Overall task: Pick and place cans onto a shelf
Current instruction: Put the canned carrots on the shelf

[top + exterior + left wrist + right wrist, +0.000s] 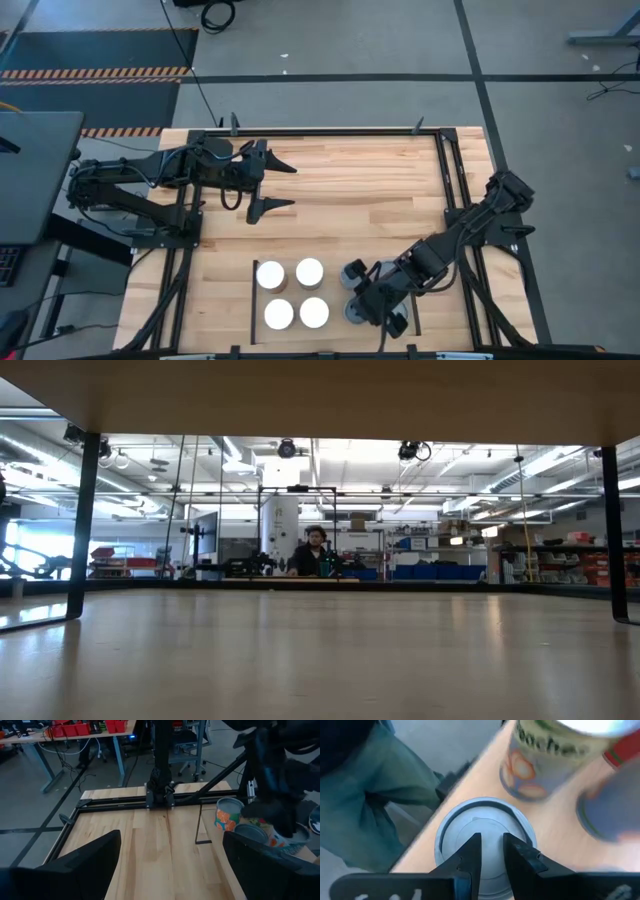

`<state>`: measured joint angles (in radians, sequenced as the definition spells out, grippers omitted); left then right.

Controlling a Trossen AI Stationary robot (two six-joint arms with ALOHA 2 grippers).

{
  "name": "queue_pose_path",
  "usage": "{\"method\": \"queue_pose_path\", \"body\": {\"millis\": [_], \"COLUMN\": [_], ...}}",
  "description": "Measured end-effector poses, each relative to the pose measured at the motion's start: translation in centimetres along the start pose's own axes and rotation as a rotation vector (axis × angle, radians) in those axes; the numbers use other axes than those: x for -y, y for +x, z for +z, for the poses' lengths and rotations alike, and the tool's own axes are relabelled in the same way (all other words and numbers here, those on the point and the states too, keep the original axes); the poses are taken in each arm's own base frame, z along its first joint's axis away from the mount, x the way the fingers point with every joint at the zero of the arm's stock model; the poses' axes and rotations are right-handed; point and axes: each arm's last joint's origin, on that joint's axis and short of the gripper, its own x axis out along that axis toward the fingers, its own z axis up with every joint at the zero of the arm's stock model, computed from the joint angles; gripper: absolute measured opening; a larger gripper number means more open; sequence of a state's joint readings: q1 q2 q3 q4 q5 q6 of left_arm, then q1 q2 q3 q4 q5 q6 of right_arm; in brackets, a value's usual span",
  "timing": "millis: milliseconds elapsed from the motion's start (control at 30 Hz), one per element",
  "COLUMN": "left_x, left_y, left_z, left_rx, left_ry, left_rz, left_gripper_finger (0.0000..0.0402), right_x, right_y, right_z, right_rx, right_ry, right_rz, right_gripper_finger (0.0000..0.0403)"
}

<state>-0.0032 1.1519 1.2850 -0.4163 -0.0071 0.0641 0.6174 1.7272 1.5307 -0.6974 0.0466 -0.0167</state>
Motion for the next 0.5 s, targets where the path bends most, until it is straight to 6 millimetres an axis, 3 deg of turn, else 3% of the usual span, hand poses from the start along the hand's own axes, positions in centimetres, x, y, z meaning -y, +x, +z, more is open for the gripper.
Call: {"method": "queue_pose_path", "body": {"millis": [500], "left_x": [-0.06], "left_y": [-0.02], "left_z": [0.56], "left_rx": [0.055], "left_ry": [-0.017], "left_rz": [0.012], "left_gripper_finger": [0.0357], "right_x": [0.31], "right_y": [0.03], "right_z": [0.49], "right_rx": [0.051], "right_ry": [-0.019], "right_rz": [0.01], "right_gripper_finger": [0.0087]}}
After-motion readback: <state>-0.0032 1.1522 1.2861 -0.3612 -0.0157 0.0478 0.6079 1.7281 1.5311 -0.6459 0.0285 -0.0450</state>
